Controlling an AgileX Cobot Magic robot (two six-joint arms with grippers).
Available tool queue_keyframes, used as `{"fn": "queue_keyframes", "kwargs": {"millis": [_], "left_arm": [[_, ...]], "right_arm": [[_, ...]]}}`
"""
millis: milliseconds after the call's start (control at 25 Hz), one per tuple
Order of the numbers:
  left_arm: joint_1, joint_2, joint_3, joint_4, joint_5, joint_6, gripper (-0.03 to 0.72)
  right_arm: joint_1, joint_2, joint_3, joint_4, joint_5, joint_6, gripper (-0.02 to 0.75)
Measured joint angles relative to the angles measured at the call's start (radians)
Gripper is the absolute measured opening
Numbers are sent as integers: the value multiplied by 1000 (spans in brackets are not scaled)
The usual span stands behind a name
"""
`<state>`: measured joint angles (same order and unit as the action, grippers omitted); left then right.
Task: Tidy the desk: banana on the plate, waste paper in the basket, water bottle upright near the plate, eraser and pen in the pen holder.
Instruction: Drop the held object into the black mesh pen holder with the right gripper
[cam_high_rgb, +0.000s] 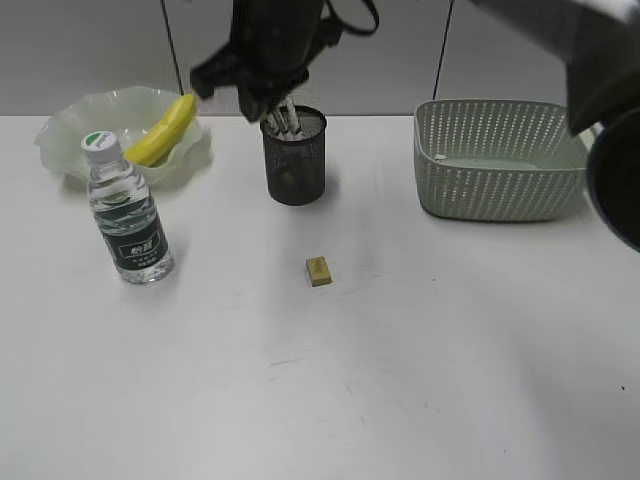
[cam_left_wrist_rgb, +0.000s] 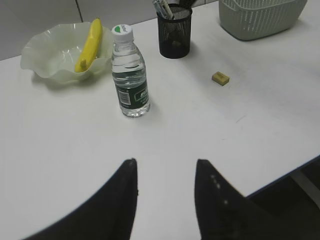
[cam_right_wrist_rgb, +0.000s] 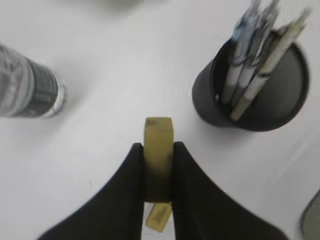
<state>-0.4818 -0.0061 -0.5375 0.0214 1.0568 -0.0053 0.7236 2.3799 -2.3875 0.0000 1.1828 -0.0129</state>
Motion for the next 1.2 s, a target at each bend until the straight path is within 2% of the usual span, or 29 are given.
{"fn": "queue_keyframes", "kwargs": {"millis": [160, 320, 480, 680, 880, 1200], "left_arm": [[0, 0, 0, 0, 0, 0, 290], [0, 0, 0, 0, 0, 0, 290], [0, 0, 0, 0, 0, 0, 290], [0, 0, 0, 0, 0, 0, 290], [0, 0, 0, 0, 0, 0, 290], [0, 0, 0, 0, 0, 0, 290]], "right_arm": [[2, -37, -102, -55, -6, 0, 121], [-17, -33, -113, -122, -30, 25, 121], [-61, -5, -113, -117, -64, 81, 121], [-119, 58, -113, -36, -147, 109, 121], [-119, 104, -114, -17, -215, 110, 121], [-118, 178, -114, -25, -217, 132, 121]]}}
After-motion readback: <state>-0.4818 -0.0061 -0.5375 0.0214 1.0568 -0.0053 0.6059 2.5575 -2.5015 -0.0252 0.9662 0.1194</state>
